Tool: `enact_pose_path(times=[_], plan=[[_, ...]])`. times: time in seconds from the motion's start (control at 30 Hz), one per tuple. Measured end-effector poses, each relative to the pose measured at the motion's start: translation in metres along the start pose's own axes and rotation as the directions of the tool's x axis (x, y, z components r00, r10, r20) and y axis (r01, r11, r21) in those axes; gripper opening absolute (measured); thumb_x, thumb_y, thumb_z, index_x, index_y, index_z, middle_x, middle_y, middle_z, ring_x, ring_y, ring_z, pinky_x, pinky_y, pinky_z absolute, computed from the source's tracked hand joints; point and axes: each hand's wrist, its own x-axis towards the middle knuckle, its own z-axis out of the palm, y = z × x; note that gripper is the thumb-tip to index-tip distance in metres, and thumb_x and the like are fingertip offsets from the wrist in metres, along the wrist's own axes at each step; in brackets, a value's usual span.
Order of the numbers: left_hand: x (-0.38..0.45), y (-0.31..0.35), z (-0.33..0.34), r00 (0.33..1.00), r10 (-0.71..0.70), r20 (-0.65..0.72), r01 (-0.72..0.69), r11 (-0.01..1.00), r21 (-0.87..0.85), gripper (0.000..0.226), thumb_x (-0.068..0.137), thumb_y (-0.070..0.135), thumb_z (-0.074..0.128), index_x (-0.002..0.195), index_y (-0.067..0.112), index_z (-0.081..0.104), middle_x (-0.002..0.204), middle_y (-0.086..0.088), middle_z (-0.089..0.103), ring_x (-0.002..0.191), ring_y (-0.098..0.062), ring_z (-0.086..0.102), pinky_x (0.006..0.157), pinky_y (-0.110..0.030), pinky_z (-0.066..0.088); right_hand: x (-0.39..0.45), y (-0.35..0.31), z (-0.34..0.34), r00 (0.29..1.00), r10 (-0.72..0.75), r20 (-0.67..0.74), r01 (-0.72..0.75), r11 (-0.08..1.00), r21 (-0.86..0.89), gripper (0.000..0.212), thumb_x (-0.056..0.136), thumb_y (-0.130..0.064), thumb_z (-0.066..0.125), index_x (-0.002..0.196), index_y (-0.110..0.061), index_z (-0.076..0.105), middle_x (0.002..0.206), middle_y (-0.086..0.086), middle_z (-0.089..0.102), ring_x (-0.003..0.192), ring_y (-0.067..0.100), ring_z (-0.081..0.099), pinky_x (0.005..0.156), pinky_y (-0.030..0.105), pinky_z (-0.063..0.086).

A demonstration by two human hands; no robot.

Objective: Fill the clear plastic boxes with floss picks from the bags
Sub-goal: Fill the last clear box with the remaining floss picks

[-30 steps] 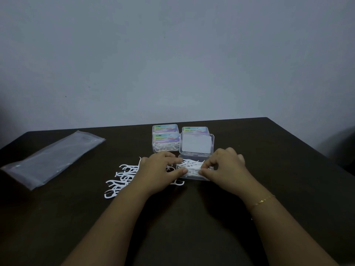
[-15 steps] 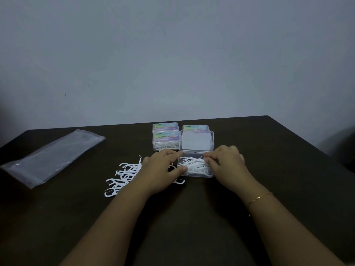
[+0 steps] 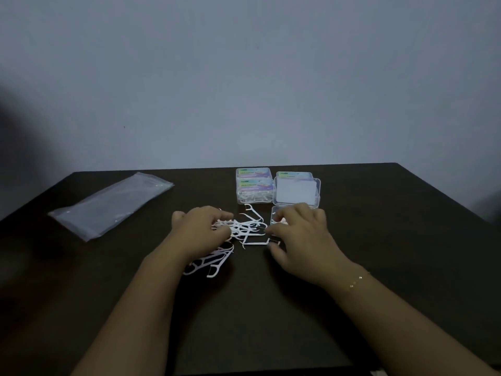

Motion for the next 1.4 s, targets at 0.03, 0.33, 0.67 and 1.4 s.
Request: enact_pose_path(times=[0.03, 0.33, 0.67, 1.4], plan=[[-0.001, -0.003, 0.000, 1.000, -0.009, 0.000, 0.009, 1.000, 0.021, 0.036, 0.088, 0.034, 0.050, 0.122, 0.042, 0.059, 0.134, 0.015, 0.053, 0.129, -0.009, 0.040, 0.096, -0.035, 0.019, 0.002, -0.003, 0.000, 1.000, -0.010, 0.016, 0.012, 0.997, -0.070, 0.027, 0.070, -0.042, 0.059, 0.089, -0.029, 0.073, 0.102, -0.006, 0.061, 0.101, 0.018, 0.049, 0.079, 0.034, 0.029], [-0.004, -0.001, 0.017, 0.998, 0.057, 0.012, -0.058, 0.996, 0.071, 0.058, 0.085, 0.039, 0.052, 0.141, 0.039, 0.038, 0.150, 0.023, 0.030, 0.139, 0.000, 0.016, 0.104, -0.031, 0.009, 0.039, -0.026, 0.012, 0.980, -0.067, 0.185, 0.102, 0.977, -0.189, 0.050, 0.093, -0.029, 0.042, 0.140, -0.015, 0.035, 0.139, 0.002, 0.044, 0.130, 0.025, 0.028, 0.099, 0.044, 0.021], [0.010, -0.003, 0.021, 0.987, 0.129, -0.100, -0.116, 0.985, 0.132, 0.049, 0.085, 0.034, 0.052, 0.133, 0.041, 0.049, 0.124, 0.019, 0.054, 0.129, 0.001, 0.028, 0.092, -0.029, 0.008, 0.042, -0.028, 0.027, 0.994, -0.064, 0.089, 0.077, 0.985, -0.153, 0.037, 0.095, -0.015, 0.035, 0.129, -0.016, 0.050, 0.119, 0.001, 0.058, 0.118, 0.025, 0.037, 0.089, 0.040, 0.015], [0.013, 0.002, 0.010, 0.989, 0.080, -0.125, -0.057, 0.982, 0.182, 0.019, 0.093, 0.046, 0.052, 0.107, 0.050, 0.064, 0.098, 0.021, 0.062, 0.111, 0.000, 0.044, 0.090, -0.032, 0.017, 0.047, 0.012, -0.025, 0.970, 0.222, 0.094, -0.235, 0.957, 0.172, 0.029, 0.099, -0.033, 0.042, 0.123, -0.036, 0.060, 0.124, -0.012, 0.059, 0.124, 0.014, 0.037, 0.090, 0.034, 0.022]])
